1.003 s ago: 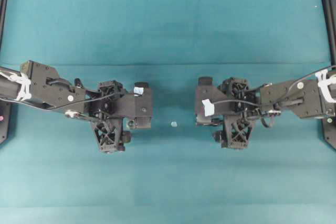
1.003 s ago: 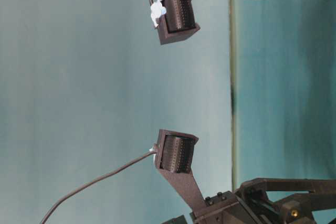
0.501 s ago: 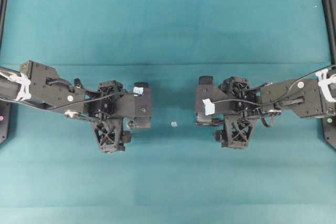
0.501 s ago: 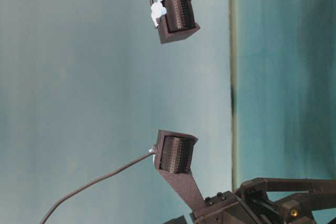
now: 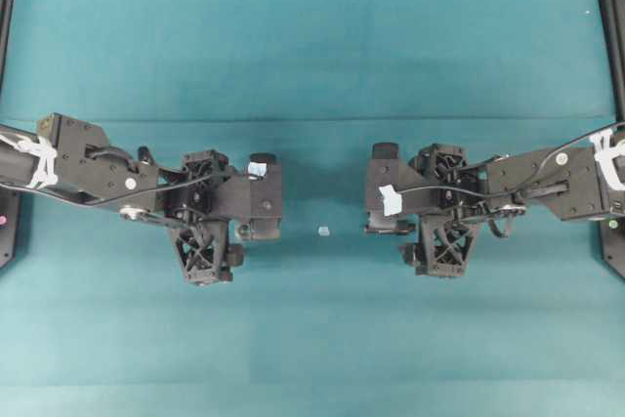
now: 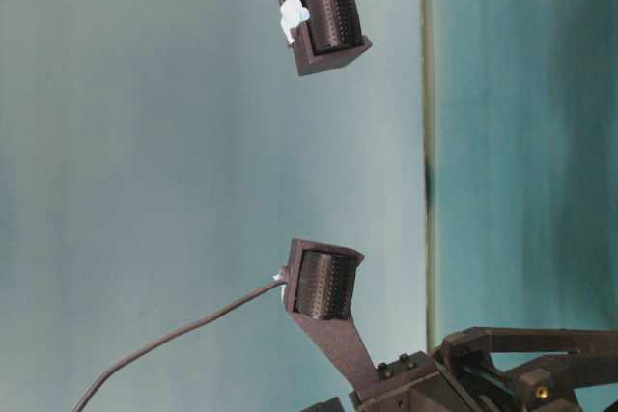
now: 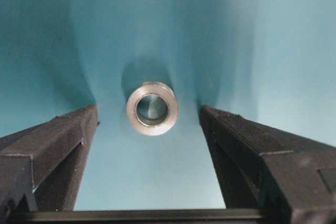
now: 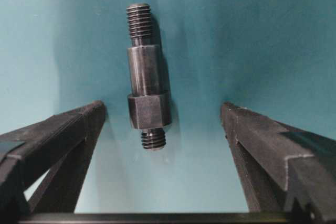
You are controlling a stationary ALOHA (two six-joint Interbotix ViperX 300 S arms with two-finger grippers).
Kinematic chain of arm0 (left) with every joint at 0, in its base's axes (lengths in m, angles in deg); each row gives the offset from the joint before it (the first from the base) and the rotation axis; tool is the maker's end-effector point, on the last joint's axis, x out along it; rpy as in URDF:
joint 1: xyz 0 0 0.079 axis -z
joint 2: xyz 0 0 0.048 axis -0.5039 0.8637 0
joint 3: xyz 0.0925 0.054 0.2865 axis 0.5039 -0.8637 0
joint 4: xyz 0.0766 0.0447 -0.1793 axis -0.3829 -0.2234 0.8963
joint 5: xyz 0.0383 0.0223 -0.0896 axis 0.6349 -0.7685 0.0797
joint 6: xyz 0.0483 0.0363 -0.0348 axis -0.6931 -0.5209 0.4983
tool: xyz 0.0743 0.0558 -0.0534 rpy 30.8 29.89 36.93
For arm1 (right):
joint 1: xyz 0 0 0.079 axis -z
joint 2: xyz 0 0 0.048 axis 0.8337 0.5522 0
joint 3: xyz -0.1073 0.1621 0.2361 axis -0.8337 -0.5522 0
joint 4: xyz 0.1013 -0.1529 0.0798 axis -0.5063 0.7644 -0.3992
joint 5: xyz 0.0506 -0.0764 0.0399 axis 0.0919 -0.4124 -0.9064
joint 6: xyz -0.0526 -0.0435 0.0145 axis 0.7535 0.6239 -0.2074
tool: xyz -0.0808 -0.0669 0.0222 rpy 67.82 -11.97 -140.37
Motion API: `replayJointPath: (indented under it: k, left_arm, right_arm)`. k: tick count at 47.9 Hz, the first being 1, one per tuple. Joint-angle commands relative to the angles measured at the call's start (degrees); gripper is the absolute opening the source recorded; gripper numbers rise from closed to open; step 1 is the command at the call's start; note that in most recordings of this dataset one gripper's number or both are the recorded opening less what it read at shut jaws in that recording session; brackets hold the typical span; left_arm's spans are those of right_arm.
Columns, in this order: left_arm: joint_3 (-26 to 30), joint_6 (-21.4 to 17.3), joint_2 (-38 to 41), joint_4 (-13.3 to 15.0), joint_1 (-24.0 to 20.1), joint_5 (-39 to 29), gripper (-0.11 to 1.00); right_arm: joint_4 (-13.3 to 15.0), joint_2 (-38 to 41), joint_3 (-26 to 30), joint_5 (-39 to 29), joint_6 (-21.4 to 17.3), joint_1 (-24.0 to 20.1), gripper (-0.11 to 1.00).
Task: Insert the washer onto the shaft with both hands.
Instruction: 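Close left gripper on the washer and right gripper on the shaft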
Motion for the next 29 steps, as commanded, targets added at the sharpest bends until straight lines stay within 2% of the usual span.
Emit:
replayJointPath:
  k: [1,29]
  left_arm:
    - [0.26,0.09,-0.09,-0.09,0.44,0.35,0.86]
    - [0.18,0.09,0.00,0.00,0.44,2.37,0.85]
  right_arm:
    - [0.18,-0.44,0.18,0.00,0.44,-0.18,0.78]
    - [0.18,-0.44,0.18,0.18,0.44,-0.18,0.77]
